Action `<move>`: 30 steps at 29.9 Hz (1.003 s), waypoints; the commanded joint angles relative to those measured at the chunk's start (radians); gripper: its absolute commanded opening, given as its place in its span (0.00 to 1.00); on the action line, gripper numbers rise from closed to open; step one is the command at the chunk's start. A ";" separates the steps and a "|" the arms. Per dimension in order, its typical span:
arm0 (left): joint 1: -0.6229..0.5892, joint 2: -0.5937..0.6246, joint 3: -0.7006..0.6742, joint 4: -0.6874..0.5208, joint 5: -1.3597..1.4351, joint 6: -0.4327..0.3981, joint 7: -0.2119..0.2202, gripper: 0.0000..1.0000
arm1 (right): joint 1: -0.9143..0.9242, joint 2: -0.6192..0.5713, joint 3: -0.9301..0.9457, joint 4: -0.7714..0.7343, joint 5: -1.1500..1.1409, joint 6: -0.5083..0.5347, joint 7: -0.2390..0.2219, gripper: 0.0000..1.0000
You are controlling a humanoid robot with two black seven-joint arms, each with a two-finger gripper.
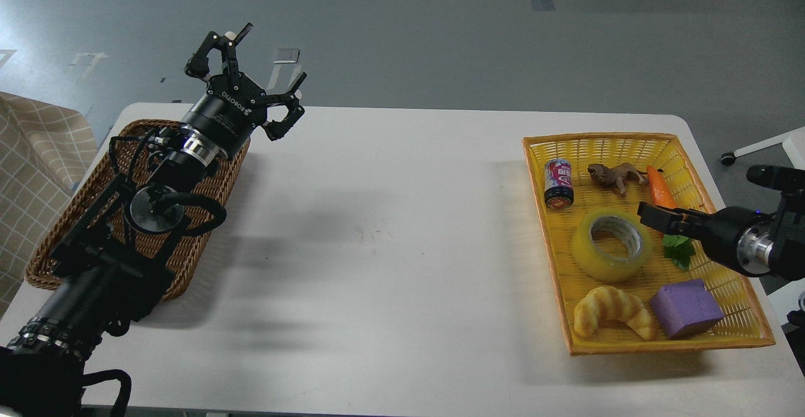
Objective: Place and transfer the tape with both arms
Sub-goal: 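Lower the right gripper into the tray toward the tape roll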
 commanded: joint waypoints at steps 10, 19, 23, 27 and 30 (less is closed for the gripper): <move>0.000 0.001 -0.007 -0.002 -0.001 0.000 0.000 0.99 | 0.000 0.045 -0.042 -0.031 -0.070 0.000 0.000 0.61; 0.000 0.001 -0.008 -0.002 -0.001 0.000 0.000 0.99 | 0.002 0.061 -0.051 -0.053 -0.071 0.000 0.000 0.59; 0.000 0.001 -0.008 -0.002 -0.001 0.000 0.000 0.99 | 0.000 0.078 -0.056 -0.068 -0.081 0.000 0.000 0.59; 0.000 0.000 -0.008 -0.002 -0.001 0.000 0.000 0.99 | 0.000 0.094 -0.060 -0.094 -0.082 0.000 0.000 0.51; 0.000 0.000 -0.008 -0.002 -0.001 0.000 0.000 0.99 | 0.002 0.097 -0.065 -0.096 -0.081 0.000 0.000 0.44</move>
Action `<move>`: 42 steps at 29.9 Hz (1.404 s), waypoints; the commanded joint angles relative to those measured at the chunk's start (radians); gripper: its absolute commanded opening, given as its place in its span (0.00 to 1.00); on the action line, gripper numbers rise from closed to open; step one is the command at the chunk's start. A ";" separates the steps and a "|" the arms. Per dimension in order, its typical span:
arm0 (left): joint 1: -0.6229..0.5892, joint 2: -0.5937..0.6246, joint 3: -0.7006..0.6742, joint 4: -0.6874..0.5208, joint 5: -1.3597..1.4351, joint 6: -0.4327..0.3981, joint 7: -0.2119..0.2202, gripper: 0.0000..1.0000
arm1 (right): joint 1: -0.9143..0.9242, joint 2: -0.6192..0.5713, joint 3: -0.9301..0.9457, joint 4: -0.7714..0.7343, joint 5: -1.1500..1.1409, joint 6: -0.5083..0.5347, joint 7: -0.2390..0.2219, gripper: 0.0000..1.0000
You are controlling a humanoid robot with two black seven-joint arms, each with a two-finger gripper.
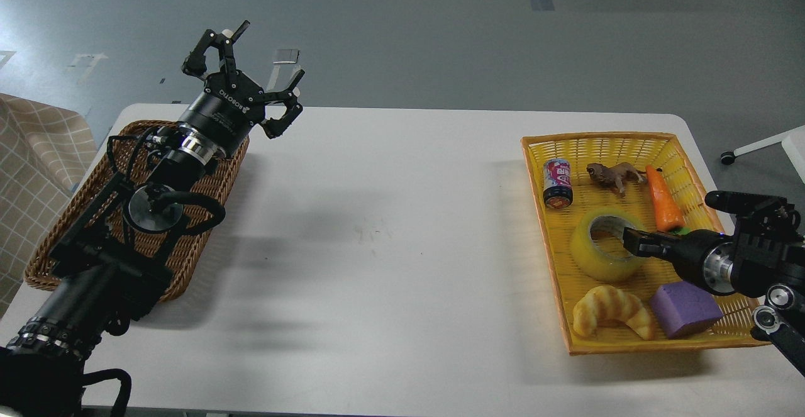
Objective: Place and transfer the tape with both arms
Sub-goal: 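Lower the right gripper into the tray toward the tape roll, then grasp the tape roll with the right gripper and lift it, then carry the tape roll to the table center and set it down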
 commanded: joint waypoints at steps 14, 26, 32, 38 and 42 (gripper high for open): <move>-0.002 -0.004 0.000 0.000 0.000 0.000 0.000 0.99 | 0.016 -0.009 -0.014 0.013 0.015 0.000 -0.005 0.00; -0.002 -0.007 0.000 0.000 0.000 0.000 0.000 0.99 | 0.221 -0.043 -0.002 0.122 0.062 0.000 -0.001 0.00; -0.002 -0.004 0.003 0.000 0.000 0.000 0.000 0.99 | 0.390 0.046 -0.054 0.068 0.087 0.000 0.000 0.00; -0.003 -0.006 0.005 0.000 0.000 0.000 0.002 0.99 | 0.504 0.187 -0.184 -0.007 0.087 0.000 0.000 0.00; -0.005 -0.006 0.005 0.000 0.000 0.000 0.000 0.99 | 0.519 0.267 -0.227 -0.056 0.088 0.000 0.000 0.00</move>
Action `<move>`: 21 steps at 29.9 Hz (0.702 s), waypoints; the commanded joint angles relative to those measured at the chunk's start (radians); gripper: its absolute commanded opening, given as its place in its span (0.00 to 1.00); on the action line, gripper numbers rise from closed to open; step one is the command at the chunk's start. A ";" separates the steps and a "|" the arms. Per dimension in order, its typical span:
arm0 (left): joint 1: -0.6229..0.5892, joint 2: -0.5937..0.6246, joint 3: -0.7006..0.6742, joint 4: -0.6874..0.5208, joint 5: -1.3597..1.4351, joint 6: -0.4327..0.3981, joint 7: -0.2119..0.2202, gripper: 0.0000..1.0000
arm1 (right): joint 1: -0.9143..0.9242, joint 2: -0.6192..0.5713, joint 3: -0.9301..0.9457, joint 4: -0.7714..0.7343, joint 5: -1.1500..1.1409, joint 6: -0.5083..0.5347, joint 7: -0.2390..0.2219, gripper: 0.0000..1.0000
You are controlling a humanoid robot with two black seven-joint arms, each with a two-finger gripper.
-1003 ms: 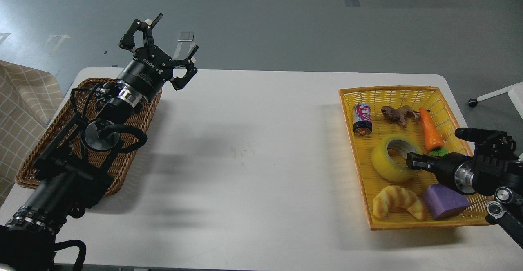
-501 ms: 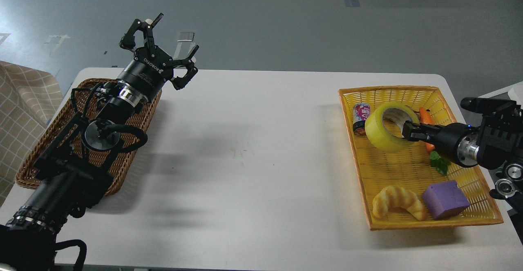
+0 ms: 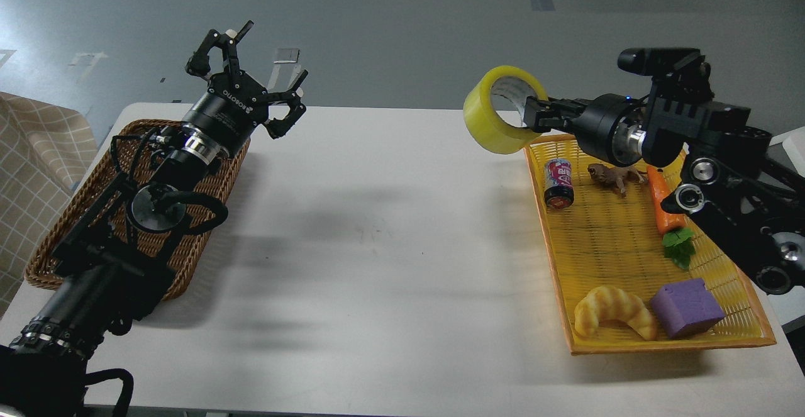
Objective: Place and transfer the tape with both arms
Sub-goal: 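Carry the tape roll to the table center and set it down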
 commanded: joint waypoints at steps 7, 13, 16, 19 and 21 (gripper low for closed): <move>0.001 -0.009 0.002 0.000 0.000 0.000 0.000 0.99 | 0.024 0.246 -0.140 -0.166 -0.001 0.000 0.000 0.00; -0.001 -0.012 0.002 0.000 0.000 0.000 0.000 0.99 | 0.033 0.384 -0.219 -0.273 -0.009 0.000 0.000 0.00; -0.002 -0.011 0.003 0.000 0.000 0.000 0.000 0.99 | 0.051 0.394 -0.239 -0.347 -0.009 0.000 0.000 0.00; -0.001 -0.011 0.002 0.000 0.000 0.000 0.000 0.99 | 0.071 0.394 -0.263 -0.390 -0.009 0.000 0.000 0.00; 0.001 -0.011 0.002 0.000 0.000 0.000 0.000 0.99 | 0.082 0.394 -0.280 -0.419 -0.009 0.000 0.000 0.00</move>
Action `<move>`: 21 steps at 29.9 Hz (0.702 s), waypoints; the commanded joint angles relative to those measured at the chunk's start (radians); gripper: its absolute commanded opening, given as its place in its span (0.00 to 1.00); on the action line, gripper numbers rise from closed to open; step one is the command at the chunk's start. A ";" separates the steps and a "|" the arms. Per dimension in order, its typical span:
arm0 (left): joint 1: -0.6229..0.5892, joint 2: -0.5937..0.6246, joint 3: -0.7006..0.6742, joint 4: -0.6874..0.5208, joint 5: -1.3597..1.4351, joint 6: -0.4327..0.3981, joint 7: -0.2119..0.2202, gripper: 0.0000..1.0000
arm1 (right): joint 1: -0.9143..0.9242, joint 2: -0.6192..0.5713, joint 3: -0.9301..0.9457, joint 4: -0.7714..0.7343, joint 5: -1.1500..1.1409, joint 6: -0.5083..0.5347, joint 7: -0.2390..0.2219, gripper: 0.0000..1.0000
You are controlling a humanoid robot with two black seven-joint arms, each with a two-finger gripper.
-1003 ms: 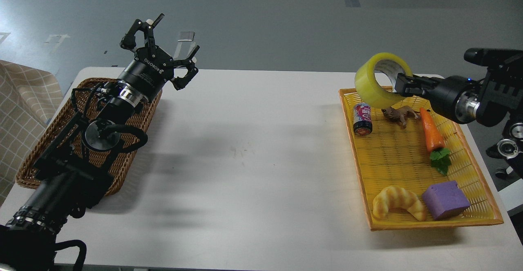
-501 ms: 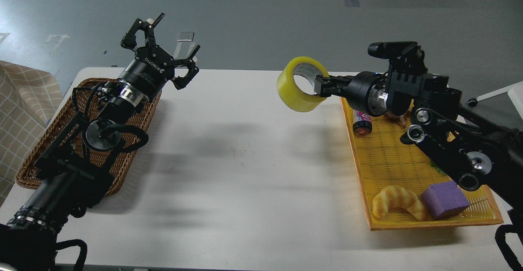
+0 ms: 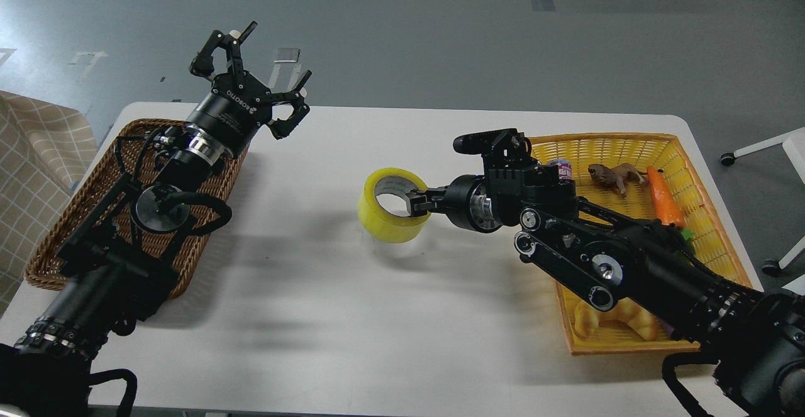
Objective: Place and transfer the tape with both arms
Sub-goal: 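Carry the tape roll to the table center and set it down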
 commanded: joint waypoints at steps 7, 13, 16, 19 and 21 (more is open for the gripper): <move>0.003 -0.001 -0.001 0.000 0.000 0.000 0.000 0.99 | 0.025 0.001 -0.036 -0.076 0.003 0.000 0.000 0.00; 0.003 -0.001 -0.001 0.000 0.000 0.000 0.000 0.99 | 0.025 0.001 -0.028 -0.064 0.011 0.000 0.003 0.00; 0.003 -0.001 -0.001 -0.002 0.000 0.000 0.000 0.99 | 0.024 0.001 -0.024 -0.054 0.011 0.000 0.004 0.00; 0.003 -0.001 -0.001 0.000 0.000 0.000 0.000 0.99 | 0.022 0.001 -0.027 -0.028 0.012 0.000 0.004 0.00; 0.003 -0.001 -0.001 -0.002 0.000 0.000 0.000 0.99 | 0.019 0.001 -0.033 -0.002 0.015 0.000 0.004 0.00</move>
